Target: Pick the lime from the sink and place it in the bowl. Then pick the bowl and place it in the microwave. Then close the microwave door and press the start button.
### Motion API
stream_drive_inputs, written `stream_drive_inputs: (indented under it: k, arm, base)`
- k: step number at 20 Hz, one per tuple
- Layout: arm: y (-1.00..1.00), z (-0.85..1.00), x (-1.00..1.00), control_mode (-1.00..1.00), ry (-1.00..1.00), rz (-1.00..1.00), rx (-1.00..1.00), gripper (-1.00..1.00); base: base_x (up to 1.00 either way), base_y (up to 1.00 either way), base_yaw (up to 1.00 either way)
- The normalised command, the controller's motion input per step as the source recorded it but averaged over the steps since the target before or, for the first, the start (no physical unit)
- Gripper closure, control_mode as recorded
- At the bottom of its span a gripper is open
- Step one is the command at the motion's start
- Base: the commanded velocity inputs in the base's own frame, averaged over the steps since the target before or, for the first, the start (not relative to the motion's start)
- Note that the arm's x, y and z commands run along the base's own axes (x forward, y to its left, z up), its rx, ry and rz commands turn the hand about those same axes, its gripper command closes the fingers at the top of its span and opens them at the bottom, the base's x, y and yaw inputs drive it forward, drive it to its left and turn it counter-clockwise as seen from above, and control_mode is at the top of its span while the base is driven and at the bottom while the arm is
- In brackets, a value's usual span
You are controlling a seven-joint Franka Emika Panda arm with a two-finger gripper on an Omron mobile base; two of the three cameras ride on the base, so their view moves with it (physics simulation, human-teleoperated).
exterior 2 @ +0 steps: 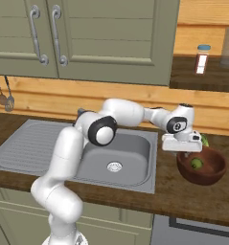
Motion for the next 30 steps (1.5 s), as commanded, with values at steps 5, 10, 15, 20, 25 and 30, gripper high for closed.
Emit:
stream_drive_inputs:
  k: [5, 10, 15, 20, 25, 30]
  arm:
    - [0.0, -0.03, -0.09, -1.0, 0.0, 0.03, 0.0, 1.0]
    - [0.1, 0.06, -0.46, -1.0, -0.01, 0.1, -0.05, 1.0]
    - [0.25, 0.39, -0.6, -1.0, -0.02, 0.29, -0.13, 1.0]
    - [0.29, 0.42, -0.65, -1.0, -0.01, 0.44, -0.05, 1.0]
    - [0.4, 0.35, -0.54, -1.0, 0.01, 0.53, 0.02, 1.0]
    - [0.39, 0.41, -0.58, -1.0, -0.01, 0.59, 0.12, 1.0]
  base:
    - [0.0, 0.0, 0.0]
    - [0.0, 0.0, 0.0]
    - [0.0, 0.0, 0.0]
    - [0.0, 0.0, 0.0]
    - [0.0, 0.0, 0.0]
    - [0.0, 0.0, 0.0]
